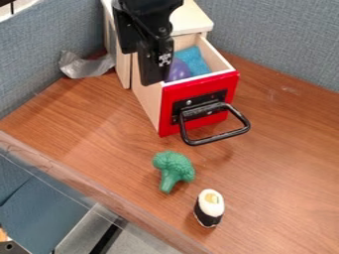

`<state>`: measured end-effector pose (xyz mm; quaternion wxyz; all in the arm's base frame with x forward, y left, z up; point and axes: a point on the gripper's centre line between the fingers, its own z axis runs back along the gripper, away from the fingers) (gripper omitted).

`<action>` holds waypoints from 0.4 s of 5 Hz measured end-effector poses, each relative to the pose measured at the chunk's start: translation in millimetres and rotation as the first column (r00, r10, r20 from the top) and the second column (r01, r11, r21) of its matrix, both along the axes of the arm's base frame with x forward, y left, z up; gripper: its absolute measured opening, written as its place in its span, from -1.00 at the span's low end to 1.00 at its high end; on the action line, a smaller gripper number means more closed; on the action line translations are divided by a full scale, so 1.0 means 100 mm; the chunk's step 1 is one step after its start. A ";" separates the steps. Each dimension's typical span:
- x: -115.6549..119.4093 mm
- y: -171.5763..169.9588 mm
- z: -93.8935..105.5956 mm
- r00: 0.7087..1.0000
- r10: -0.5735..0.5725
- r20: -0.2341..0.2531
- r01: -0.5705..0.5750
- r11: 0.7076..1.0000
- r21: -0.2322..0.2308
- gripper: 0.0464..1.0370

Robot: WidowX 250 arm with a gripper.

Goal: Get the egg plant out of the drawer and put it on the lower left of the table

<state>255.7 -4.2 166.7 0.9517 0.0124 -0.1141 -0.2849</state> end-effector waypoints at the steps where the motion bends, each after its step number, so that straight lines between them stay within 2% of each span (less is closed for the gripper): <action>1: 0.00 0.00 -0.06 1.000 0.001 -0.021 -0.001 1.000 -0.003 0.93; 2: 0.00 0.05 -0.07 0.999 0.025 -0.026 -0.025 1.000 -0.010 0.93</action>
